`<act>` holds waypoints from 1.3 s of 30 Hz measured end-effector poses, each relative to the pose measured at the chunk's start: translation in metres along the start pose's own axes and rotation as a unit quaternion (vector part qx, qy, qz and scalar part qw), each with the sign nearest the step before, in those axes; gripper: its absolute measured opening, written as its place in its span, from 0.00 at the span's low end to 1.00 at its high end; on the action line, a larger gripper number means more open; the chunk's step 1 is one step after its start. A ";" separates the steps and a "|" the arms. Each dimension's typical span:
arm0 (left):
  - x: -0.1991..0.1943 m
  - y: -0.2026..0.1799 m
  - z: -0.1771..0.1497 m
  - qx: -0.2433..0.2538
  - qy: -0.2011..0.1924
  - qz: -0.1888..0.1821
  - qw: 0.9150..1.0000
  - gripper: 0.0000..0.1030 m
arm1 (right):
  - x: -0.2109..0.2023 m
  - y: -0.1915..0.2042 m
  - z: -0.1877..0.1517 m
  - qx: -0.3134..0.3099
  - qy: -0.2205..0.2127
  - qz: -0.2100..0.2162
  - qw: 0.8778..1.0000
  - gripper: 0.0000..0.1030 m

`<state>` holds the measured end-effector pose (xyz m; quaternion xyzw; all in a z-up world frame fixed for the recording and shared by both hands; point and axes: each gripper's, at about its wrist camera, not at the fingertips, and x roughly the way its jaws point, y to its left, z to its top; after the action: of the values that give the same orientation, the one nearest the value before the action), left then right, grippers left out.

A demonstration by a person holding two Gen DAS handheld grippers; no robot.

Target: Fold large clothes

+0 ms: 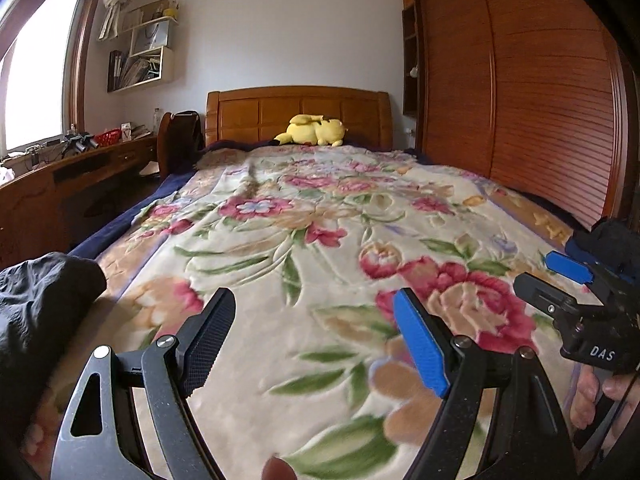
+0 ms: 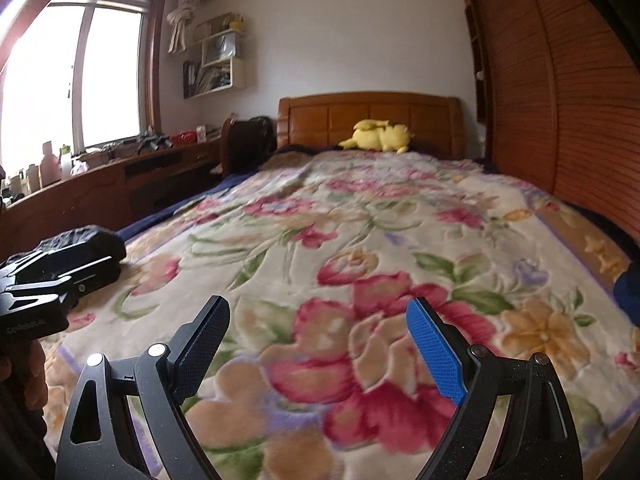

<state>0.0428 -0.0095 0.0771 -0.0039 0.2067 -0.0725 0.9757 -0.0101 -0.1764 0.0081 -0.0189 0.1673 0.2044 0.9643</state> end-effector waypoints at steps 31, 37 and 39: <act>0.011 0.004 -0.037 -0.006 -0.026 0.022 0.999 0.80 | -0.007 -0.004 -0.023 -0.016 -0.035 -0.059 0.998 0.88; 0.012 0.004 -0.038 -0.005 -0.027 0.024 0.999 0.80 | -0.003 -0.008 -0.024 -0.015 -0.034 -0.059 0.998 0.88; 0.012 0.004 -0.038 -0.005 -0.027 0.024 0.999 0.80 | -0.002 -0.010 -0.025 -0.015 -0.033 -0.058 0.998 0.88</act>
<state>0.0387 -0.0061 0.0380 -0.0056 0.1805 -0.0478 0.9824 -0.0156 -0.1886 -0.0152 -0.0360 0.1310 0.1514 0.9791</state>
